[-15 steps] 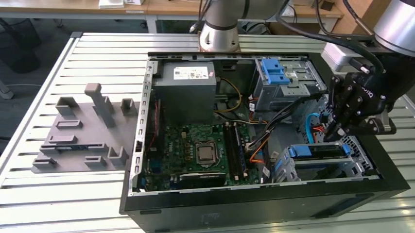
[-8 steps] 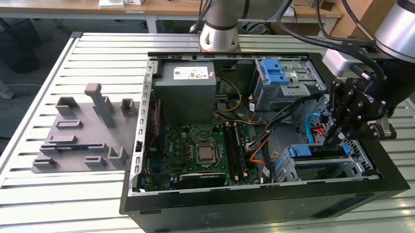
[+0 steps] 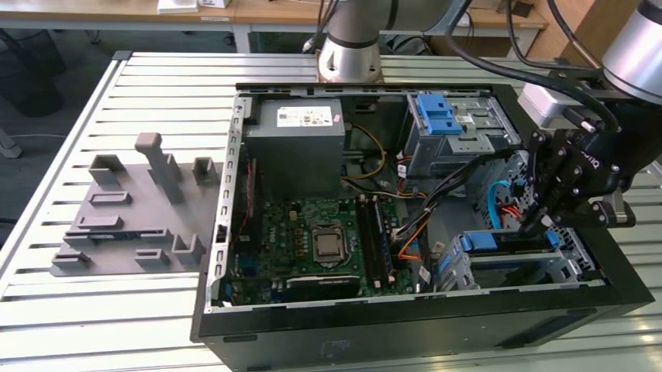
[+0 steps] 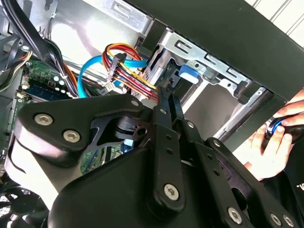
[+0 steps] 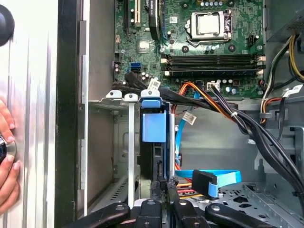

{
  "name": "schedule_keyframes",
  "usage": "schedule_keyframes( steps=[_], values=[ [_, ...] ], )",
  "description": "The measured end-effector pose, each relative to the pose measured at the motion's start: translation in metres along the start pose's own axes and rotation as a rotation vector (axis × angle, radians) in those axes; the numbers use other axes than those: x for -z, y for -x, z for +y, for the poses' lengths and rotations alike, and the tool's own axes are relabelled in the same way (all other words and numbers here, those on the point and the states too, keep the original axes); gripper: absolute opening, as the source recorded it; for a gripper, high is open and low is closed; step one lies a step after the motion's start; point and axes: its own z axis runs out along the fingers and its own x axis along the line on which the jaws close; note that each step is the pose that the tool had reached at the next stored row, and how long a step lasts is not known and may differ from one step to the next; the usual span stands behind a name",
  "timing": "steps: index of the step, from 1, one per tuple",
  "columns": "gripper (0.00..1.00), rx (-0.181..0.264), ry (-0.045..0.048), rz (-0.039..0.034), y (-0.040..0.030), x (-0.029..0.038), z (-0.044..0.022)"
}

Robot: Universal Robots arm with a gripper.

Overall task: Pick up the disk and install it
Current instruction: 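Insert the first disk wire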

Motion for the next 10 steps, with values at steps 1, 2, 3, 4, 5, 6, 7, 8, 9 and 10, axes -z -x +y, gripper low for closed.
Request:
schedule_keyframes(
  steps=[1,2,3,4,5,6,7,8,9,10],
  values=[
    [0.16,0.0,0.0005,-0.0002,-0.0002,-0.0004,-0.0003],
    [0.16,-0.001,0.0012,-0.0003,-0.0003,-0.0006,-0.0006],
    [0.16,-0.001,0.002,-0.0001,-0.0003,-0.0007,-0.0009],
    [0.16,-0.002,0.0026,0.0,-0.0003,-0.0009,-0.001],
    [0.16,-0.003,0.0031,0.0,-0.0003,-0.001,-0.001],
    [0.16,-0.005,0.0037,-0.0001,-0.0003,-0.0012,-0.001],
    [0.16,-0.008,0.0043,-0.0003,-0.0003,-0.0014,-0.0012],
    [0.16,-0.012,0.0052,-0.0004,-0.0003,-0.0015,-0.0013],
    [0.16,-0.015,0.0059,-0.0006,-0.0002,-0.0017,-0.0016],
    [0.16,-0.017,0.0066,-0.0008,-0.0002,-0.0018,-0.0019]
  ],
)
